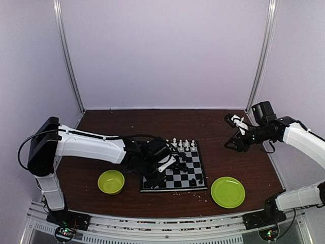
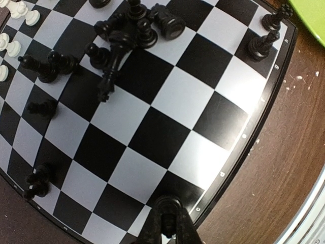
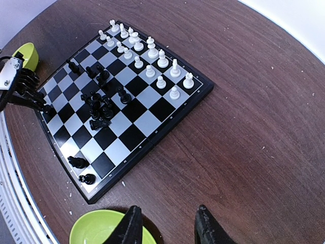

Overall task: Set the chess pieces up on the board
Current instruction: Place the bishop on f8.

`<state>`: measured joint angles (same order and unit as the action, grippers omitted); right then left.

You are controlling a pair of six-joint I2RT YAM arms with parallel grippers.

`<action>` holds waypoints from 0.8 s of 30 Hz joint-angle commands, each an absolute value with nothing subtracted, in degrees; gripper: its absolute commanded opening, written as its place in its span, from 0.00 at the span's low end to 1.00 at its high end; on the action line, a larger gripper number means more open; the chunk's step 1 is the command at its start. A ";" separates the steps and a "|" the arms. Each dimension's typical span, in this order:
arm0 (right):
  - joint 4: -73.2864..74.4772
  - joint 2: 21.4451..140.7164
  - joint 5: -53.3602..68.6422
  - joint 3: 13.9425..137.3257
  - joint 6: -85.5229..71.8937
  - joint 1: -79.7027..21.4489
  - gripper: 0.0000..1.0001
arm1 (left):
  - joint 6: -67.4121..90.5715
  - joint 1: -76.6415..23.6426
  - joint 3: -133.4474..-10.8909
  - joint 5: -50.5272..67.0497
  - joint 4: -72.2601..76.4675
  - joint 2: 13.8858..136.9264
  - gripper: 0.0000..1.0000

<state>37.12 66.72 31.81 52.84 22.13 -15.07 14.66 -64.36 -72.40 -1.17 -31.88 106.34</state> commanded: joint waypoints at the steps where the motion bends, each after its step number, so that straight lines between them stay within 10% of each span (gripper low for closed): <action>1: 37.58 67.13 32.65 53.65 22.39 -14.81 0.34 | 15.47 -64.99 -71.81 -0.03 -28.19 104.66 0.02; 24: 38.14 67.47 32.62 53.79 23.12 -14.84 0.34 | 15.53 -65.92 -73.32 -1.87 -29.54 108.59 0.04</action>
